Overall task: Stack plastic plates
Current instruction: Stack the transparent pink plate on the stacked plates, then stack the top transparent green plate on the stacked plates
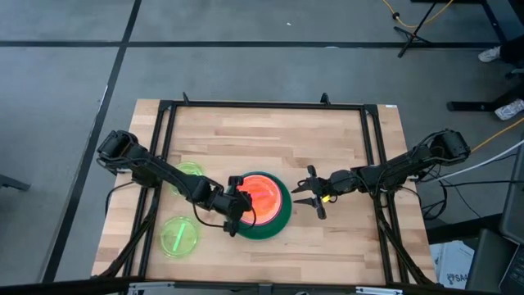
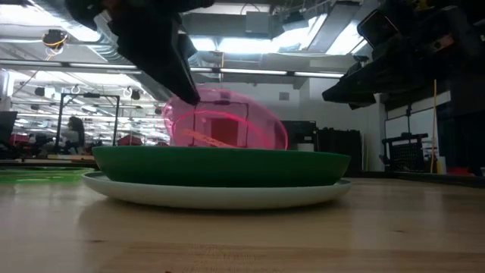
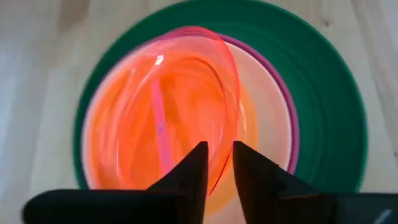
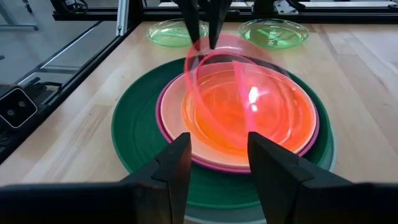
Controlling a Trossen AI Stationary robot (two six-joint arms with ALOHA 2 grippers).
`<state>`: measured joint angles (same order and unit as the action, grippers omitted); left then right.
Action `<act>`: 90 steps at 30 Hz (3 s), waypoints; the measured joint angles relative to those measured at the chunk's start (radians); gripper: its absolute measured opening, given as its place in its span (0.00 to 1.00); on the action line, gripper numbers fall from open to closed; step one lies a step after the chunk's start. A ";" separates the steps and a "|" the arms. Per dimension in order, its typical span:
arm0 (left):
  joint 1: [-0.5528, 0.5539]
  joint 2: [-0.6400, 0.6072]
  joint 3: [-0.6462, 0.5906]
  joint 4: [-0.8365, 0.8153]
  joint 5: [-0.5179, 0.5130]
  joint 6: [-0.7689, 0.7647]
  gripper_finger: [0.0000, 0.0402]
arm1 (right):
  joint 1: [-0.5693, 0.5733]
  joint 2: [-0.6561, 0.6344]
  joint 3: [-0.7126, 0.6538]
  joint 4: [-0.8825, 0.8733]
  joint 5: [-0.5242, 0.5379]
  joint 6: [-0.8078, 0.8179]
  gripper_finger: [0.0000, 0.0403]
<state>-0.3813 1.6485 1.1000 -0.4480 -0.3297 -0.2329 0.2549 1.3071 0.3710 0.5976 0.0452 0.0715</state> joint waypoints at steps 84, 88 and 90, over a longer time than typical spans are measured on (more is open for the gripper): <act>-0.368 -0.112 -0.480 -0.490 -0.105 -0.908 0.01 | 0.000 0.000 0.000 0.003 0.033 0.000 0.38; -0.367 -0.111 -0.482 -0.493 -0.109 -0.908 0.02 | 0.000 0.000 0.000 0.003 0.034 0.000 0.38; -0.367 -0.111 -0.482 -0.494 -0.109 -0.908 0.01 | 0.000 0.000 0.000 0.003 0.034 0.000 0.38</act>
<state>-0.7483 1.5379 0.6181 -0.9417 -0.4388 -1.1408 0.2550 1.3071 0.3710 0.6006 0.0788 0.0714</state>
